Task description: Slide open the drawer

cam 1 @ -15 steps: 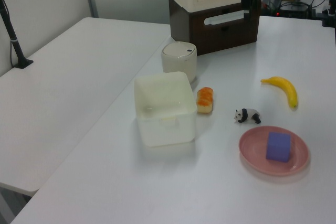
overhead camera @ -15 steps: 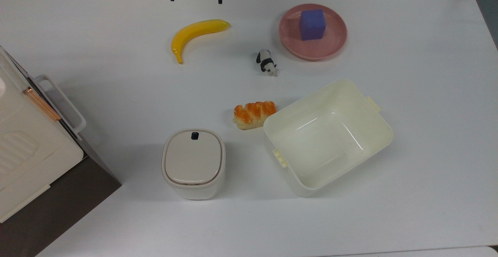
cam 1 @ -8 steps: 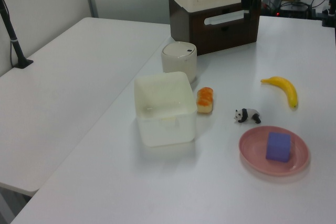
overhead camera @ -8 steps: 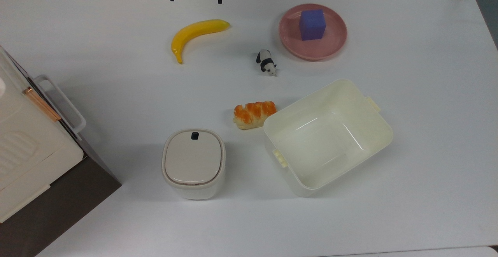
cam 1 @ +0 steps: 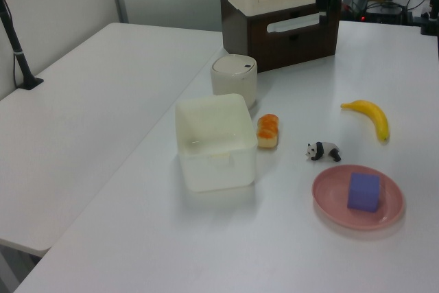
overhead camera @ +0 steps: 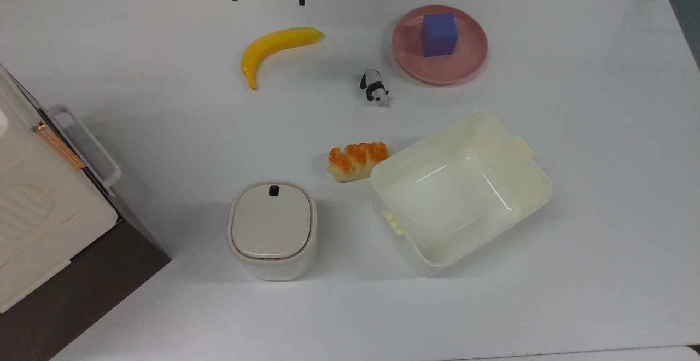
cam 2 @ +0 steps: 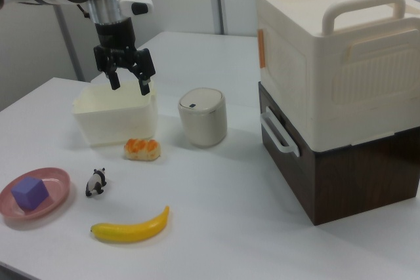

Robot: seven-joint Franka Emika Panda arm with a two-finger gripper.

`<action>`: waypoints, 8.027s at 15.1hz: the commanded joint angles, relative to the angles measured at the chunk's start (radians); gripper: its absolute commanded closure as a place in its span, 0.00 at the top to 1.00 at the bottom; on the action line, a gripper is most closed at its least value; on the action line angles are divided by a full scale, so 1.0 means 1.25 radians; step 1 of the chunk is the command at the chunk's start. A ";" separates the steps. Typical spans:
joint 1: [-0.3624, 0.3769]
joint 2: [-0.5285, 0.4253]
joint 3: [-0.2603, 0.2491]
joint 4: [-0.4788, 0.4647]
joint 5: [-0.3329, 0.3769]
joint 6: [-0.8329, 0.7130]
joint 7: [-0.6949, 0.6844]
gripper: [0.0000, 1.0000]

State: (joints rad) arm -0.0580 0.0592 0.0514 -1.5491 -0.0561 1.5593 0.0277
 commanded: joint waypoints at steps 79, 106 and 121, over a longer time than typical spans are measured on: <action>-0.226 0.299 -0.004 -0.012 -0.327 0.603 -0.666 0.39; -0.230 0.259 -0.003 -0.039 -0.324 0.597 -0.655 0.23; -0.216 0.192 0.004 -0.135 -0.326 0.601 -0.652 0.02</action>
State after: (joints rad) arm -0.3475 0.3981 0.0538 -1.5803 -0.4545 2.2902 -0.8008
